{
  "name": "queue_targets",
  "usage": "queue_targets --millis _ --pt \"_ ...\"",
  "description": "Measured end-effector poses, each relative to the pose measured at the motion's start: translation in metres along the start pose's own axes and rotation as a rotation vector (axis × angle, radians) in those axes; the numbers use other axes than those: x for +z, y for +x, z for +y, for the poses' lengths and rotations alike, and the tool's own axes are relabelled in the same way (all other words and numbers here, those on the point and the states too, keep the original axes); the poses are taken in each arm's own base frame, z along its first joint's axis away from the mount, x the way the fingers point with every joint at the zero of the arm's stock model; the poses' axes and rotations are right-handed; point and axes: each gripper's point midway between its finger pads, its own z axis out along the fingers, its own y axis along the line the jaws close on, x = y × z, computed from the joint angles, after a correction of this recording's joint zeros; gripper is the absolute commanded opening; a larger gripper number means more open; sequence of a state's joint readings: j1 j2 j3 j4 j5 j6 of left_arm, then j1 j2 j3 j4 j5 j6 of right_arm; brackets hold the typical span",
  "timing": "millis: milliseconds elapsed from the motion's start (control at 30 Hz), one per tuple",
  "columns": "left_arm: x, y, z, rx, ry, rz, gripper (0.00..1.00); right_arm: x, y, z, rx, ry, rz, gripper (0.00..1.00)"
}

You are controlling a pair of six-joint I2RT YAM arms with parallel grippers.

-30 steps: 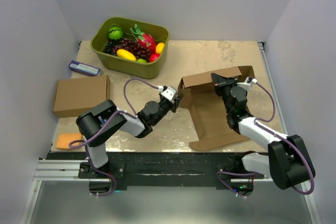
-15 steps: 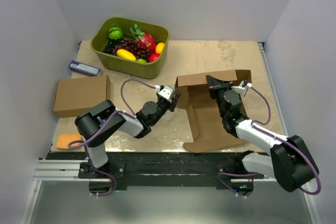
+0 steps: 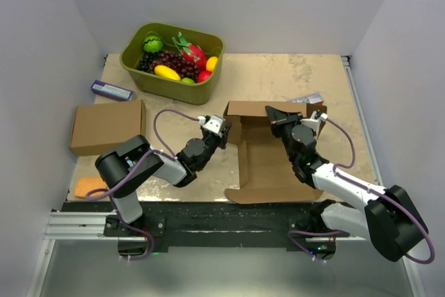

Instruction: Fold the paper box

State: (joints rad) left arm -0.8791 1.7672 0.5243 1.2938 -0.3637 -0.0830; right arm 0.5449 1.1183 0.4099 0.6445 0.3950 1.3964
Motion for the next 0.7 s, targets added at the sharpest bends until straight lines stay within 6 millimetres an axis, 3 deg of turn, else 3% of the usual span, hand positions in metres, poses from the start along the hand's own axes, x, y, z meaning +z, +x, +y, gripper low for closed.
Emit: queue_targets --millis 300,500,700 --pt "-0.002 -0.002 0.009 0.067 -0.061 -0.006 0.00 -0.005 0.005 -0.002 0.005 0.010 0.017 0.00" --pt "-0.009 0.000 0.005 0.077 0.044 -0.006 0.25 -0.005 0.008 -0.001 0.008 0.005 0.036 0.00" --pt "-0.015 0.001 0.010 0.019 0.184 0.001 0.36 -0.005 0.010 -0.002 0.005 0.008 0.043 0.00"
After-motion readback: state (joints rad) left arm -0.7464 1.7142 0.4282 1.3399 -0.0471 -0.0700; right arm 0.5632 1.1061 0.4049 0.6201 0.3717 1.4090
